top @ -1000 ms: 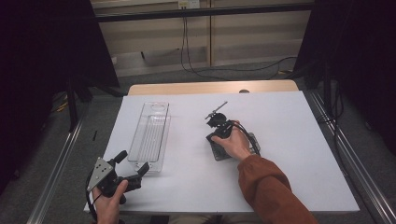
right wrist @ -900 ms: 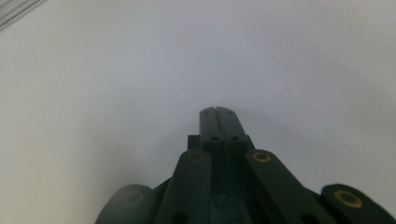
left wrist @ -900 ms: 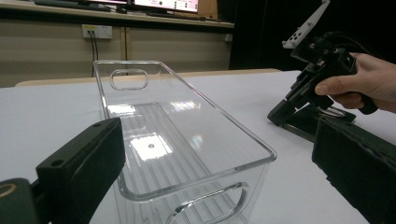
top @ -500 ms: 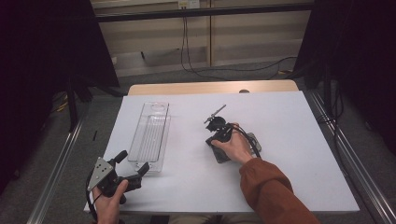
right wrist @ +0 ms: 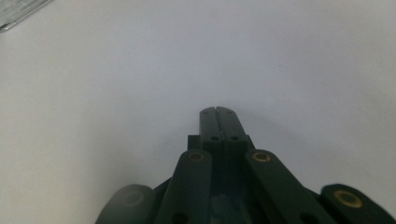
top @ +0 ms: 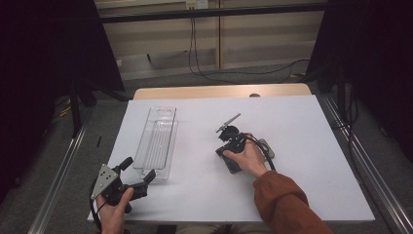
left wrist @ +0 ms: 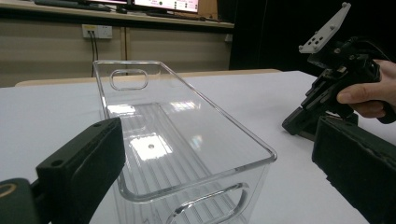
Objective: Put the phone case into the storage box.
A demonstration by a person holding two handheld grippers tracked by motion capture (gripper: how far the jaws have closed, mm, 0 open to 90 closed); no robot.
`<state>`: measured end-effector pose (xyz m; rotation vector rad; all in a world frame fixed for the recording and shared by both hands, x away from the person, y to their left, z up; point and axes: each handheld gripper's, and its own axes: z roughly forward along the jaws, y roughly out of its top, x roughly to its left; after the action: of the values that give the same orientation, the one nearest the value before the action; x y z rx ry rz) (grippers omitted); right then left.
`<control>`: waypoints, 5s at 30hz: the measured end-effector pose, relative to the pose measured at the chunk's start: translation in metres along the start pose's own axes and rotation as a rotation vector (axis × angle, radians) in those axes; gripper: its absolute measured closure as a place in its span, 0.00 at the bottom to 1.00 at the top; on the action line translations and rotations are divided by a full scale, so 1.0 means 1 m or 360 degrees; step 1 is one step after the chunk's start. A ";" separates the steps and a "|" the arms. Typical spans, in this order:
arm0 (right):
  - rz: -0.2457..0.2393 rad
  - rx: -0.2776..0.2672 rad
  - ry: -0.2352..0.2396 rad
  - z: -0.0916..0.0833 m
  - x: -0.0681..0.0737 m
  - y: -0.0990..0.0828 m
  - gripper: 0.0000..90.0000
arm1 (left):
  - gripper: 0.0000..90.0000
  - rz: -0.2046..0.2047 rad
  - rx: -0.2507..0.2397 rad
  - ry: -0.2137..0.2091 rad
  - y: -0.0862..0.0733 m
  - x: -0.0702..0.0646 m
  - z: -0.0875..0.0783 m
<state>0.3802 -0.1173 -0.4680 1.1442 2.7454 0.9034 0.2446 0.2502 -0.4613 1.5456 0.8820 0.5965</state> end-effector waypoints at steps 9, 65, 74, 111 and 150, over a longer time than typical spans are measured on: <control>-0.0017 -0.0004 0.0021 -0.004 0.000 -0.007 1.00 | 0.03 0.0005 0.0001 0.0001 0.000 0.000 0.000; -0.0007 0.0017 0.0059 -0.031 0.016 -0.053 1.00 | 0.03 -0.0002 0.0006 -0.0009 0.000 -0.001 0.001; -0.0025 0.0038 0.0026 -0.034 0.020 -0.056 1.00 | 0.03 -0.0005 0.0002 -0.0006 0.000 -0.001 0.001; 0.0012 0.0044 0.0025 -0.061 0.023 -0.090 1.00 | 0.03 -0.0002 0.0010 -0.0012 0.000 -0.001 0.001; 0.0240 0.0026 -0.0075 -0.098 -0.001 -0.146 1.00 | 0.03 -0.0006 0.0003 -0.0017 0.000 -0.001 0.002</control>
<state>0.2635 -0.2489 -0.4630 1.3729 2.6638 0.8573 0.2452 0.2482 -0.4610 1.5474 0.8772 0.5843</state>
